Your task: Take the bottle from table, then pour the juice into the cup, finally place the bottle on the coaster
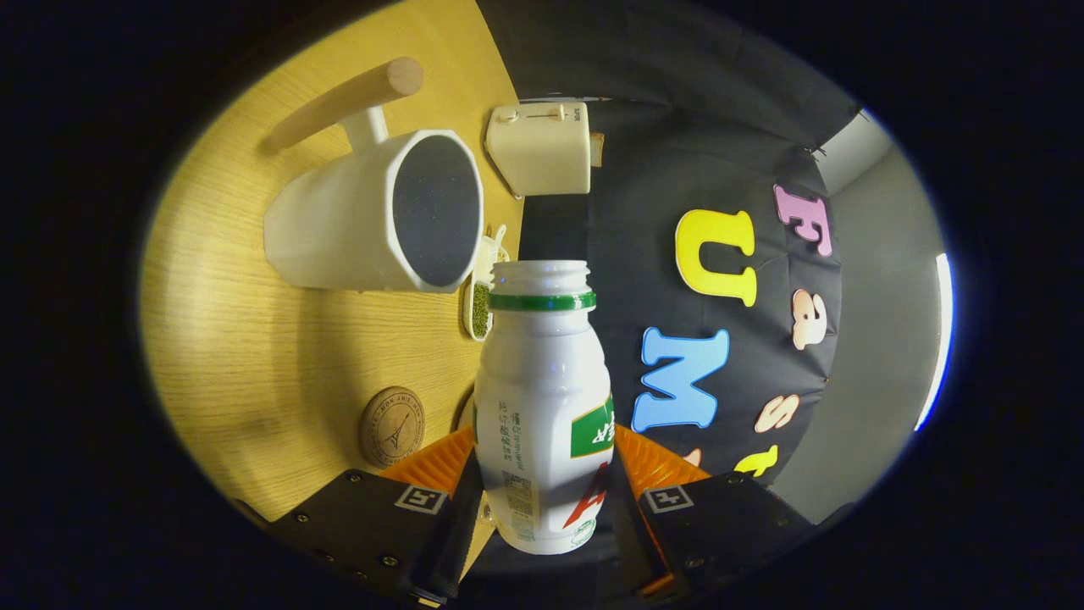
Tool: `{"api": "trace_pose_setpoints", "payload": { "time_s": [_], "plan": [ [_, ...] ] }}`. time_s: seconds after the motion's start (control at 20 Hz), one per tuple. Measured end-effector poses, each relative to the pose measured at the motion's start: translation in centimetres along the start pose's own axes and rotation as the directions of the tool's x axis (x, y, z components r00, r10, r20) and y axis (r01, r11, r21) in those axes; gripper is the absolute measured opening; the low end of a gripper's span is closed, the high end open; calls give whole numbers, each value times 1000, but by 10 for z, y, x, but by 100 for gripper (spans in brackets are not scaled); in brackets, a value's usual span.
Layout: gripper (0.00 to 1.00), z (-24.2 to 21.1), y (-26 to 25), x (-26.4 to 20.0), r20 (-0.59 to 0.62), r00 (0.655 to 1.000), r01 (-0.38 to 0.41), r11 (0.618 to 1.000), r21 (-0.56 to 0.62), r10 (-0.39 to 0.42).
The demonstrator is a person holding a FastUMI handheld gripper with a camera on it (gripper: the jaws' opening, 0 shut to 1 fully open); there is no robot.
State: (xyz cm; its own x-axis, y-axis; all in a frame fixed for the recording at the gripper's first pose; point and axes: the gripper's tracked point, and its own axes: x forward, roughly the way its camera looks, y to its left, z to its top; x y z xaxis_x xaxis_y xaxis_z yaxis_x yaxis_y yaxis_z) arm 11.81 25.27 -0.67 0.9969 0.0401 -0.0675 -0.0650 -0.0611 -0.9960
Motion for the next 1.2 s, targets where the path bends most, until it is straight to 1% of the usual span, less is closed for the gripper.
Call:
{"api": "trace_pose_setpoints", "payload": {
  "time_s": [0.55,1.2],
  "plan": [
    [70,-2,-4,0,-2,999,37,997,-69,-37],
    [70,-6,-9,3,-2,998,58,992,-113,-58]
  ]
}}
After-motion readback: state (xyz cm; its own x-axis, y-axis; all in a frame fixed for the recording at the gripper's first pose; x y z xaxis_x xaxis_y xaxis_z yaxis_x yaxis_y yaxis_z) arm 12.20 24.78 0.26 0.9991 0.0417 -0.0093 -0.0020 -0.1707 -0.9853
